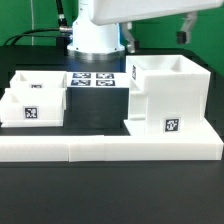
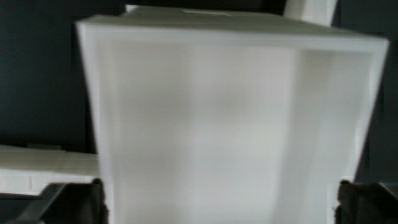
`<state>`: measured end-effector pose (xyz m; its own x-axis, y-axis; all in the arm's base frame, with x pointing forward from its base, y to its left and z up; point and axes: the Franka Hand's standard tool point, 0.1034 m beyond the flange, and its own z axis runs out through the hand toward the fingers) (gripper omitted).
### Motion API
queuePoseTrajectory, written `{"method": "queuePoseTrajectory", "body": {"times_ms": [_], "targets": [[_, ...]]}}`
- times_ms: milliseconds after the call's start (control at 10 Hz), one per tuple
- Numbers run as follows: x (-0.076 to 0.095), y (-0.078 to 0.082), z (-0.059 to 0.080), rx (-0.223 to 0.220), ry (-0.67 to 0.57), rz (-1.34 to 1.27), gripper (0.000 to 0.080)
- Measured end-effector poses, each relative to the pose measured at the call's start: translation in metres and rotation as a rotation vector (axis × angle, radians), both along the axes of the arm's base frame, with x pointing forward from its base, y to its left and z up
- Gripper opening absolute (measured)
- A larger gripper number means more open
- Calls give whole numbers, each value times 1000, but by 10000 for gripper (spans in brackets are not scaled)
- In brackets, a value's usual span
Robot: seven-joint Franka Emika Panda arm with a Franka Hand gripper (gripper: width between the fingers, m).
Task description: Assemble drawer
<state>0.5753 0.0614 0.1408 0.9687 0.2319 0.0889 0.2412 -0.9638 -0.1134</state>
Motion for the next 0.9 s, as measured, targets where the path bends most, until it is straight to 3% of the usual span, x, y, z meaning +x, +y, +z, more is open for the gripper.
{"method": "queuePoseTrajectory", "body": {"times_ms": [400,700,900], "targets": [[-1,-2,-3,-8,-12,126,649],[-37,-46,-8,-30,2,88,649],[-47,-81,-17,-51,-15,108,649]]}}
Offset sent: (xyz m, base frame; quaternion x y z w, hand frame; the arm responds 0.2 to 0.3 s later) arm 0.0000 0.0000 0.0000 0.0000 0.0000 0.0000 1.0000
